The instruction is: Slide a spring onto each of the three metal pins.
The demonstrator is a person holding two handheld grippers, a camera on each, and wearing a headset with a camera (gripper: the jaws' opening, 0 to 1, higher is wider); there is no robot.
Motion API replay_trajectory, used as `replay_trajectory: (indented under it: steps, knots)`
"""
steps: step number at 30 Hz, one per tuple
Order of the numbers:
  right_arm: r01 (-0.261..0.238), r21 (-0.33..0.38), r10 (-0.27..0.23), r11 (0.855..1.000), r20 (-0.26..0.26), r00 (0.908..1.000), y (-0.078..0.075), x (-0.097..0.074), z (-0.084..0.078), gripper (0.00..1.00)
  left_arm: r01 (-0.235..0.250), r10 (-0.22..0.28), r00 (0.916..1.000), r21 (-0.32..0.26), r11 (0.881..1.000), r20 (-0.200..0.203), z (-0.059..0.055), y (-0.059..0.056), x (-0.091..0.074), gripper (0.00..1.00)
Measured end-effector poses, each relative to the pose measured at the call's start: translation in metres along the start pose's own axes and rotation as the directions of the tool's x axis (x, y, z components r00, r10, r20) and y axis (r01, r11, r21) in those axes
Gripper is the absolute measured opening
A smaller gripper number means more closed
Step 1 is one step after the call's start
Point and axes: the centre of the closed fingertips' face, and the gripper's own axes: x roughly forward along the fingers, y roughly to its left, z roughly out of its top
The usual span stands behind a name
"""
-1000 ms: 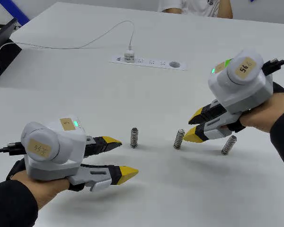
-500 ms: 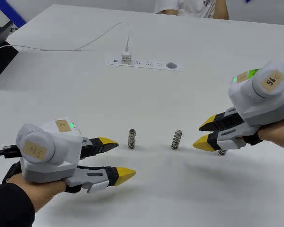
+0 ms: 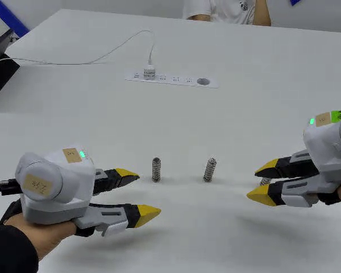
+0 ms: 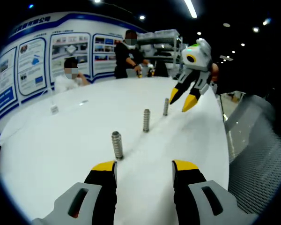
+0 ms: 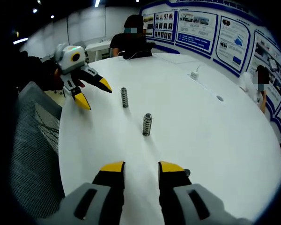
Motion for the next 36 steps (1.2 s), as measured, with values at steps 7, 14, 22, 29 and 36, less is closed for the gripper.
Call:
replay_trajectory:
  steps: [7, 14, 22, 29, 36]
  knots:
    - [0.033, 0.056, -0.035, 0.998, 0.029, 0.9990, -0.006, -0.010, -0.012, 0.31, -0.004, 0.003, 1.0000, -0.005, 1.000, -0.006, -0.003, 0.000, -0.002, 0.49]
    - [0.066, 0.088, -0.071, 0.994, 0.054, 0.9961, -0.013, -0.022, -0.023, 0.34, -0.005, 0.005, 0.9999, -0.009, 1.000, -0.009, -0.004, 0.000, -0.002, 0.50]
    - [0.085, 0.111, -0.094, 0.990, 0.077, 0.9926, -0.020, -0.028, -0.033, 0.40, -0.002, 0.001, 0.9999, -0.016, 1.000, -0.016, -0.007, -0.001, -0.001, 0.51]
    - [0.100, 0.093, -0.112, 0.991, 0.134, 0.9847, -0.026, -0.033, -0.031, 0.46, -0.004, 0.004, 0.9998, -0.022, 1.000, -0.018, -0.008, 0.000, -0.002, 0.52]
    - [0.097, 0.083, -0.109, 0.992, 0.155, 0.9819, -0.025, -0.033, -0.033, 0.52, -0.007, 0.006, 0.9998, -0.026, 1.000, -0.018, -0.008, 0.000, -0.002, 0.52]
